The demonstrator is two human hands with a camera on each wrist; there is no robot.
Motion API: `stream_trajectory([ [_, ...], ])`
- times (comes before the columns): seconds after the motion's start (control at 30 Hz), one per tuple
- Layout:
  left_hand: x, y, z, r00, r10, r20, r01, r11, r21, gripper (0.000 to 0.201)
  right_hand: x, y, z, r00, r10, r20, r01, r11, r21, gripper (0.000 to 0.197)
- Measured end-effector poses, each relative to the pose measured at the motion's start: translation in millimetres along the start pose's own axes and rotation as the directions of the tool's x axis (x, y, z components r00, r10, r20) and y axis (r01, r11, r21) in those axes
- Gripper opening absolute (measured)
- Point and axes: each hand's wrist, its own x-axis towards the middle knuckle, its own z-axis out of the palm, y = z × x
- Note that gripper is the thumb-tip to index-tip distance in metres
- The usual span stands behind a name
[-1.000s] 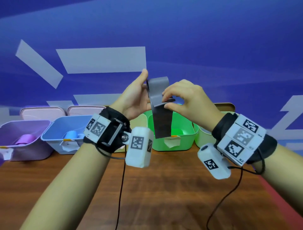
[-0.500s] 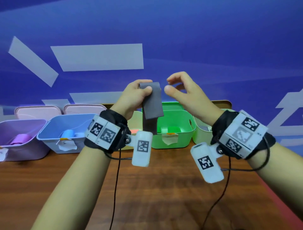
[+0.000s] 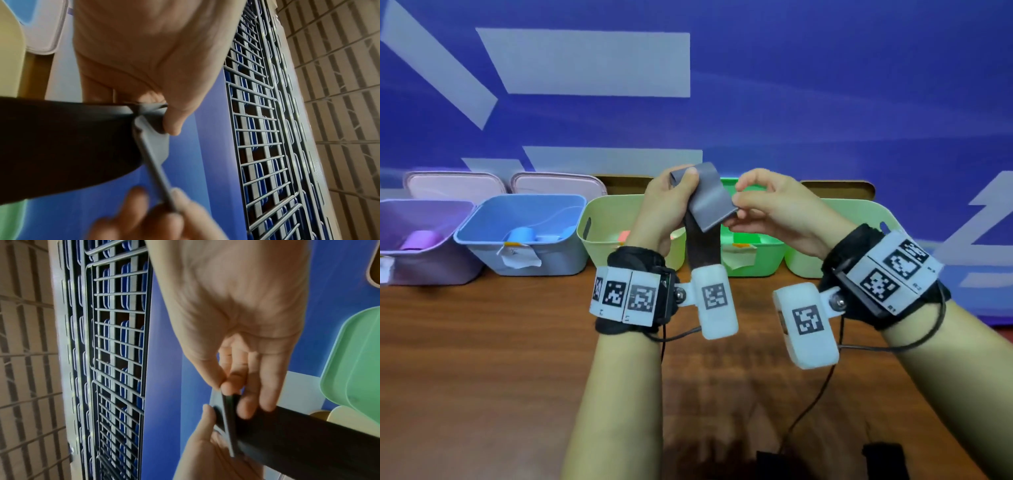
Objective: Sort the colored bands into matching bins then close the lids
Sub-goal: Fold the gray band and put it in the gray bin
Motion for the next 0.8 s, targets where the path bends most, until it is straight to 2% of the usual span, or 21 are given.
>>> stream_trajectory([
  [0.07, -3.5, -10.8, 1.1, 1.000, -0.022, 0.009, 0.022, 0.999, 0.029, 0.022, -0.3, -4.7, -0.2, 0.999, -0.049, -0.003, 0.049, 0.997, 0.061, 0.022],
  [0.17, -10.1, -26.6, 2.5, 0.995, -0.080, 0.057, 0.076, 0.995, 0.057, 0.028, -1.0, -13.7, -1.4, 0.991, -0.131, 0.012, 0.130, 0.990, 0.061, 0.027],
  [0.27, -17.0, -34.0, 5.8, 0.986, -0.108, 0.126, 0.103, 0.994, 0.048, 0.039, 2.9, -17.0, -0.4, 0.977, -0.211, 0.038, 0.214, 0.973, -0.090, 0.021],
  [0.37, -18.3, -38.1, 11.2, 0.978, -0.121, 0.170, 0.112, 0.992, 0.063, 0.050, 12.8, -22.0, -0.4, 0.938, -0.330, -0.105, 0.296, 0.922, -0.249, 0.017],
  [0.43, -21.3, -42.8, 13.5, 0.968, -0.121, 0.220, 0.112, 0.992, 0.051, 0.042, 18.9, -28.6, -2.4, 0.914, -0.359, -0.191, 0.307, 0.917, -0.254, 0.017],
  [0.5, -25.5, -50.6, 13.0, 0.948, -0.098, 0.304, 0.082, 0.995, 0.065, 0.023, 22.9, -35.6, -4.1, 0.903, -0.368, -0.224, 0.315, 0.919, -0.239, 0.017],
  [0.6, -29.1, -61.4, 11.3, 0.916, -0.126, 0.381, 0.103, 0.991, 0.081, 0.020, 25.6, -42.1, -8.9, 0.873, -0.401, -0.278, 0.349, 0.911, -0.219, 0.017],
  [0.7, -29.1, -66.5, 10.8, 0.935, -0.169, 0.311, 0.147, 0.985, 0.092, 0.020, 24.0, -41.2, -13.7, 0.861, -0.412, -0.299, 0.359, 0.908, -0.217, 0.017],
  [0.8, -27.8, -67.9, 10.1, 0.950, -0.187, 0.249, 0.170, 0.982, 0.085, 0.016, 16.5, -29.6, -14.8, 0.890, -0.399, -0.219, 0.334, 0.900, -0.281, 0.016],
])
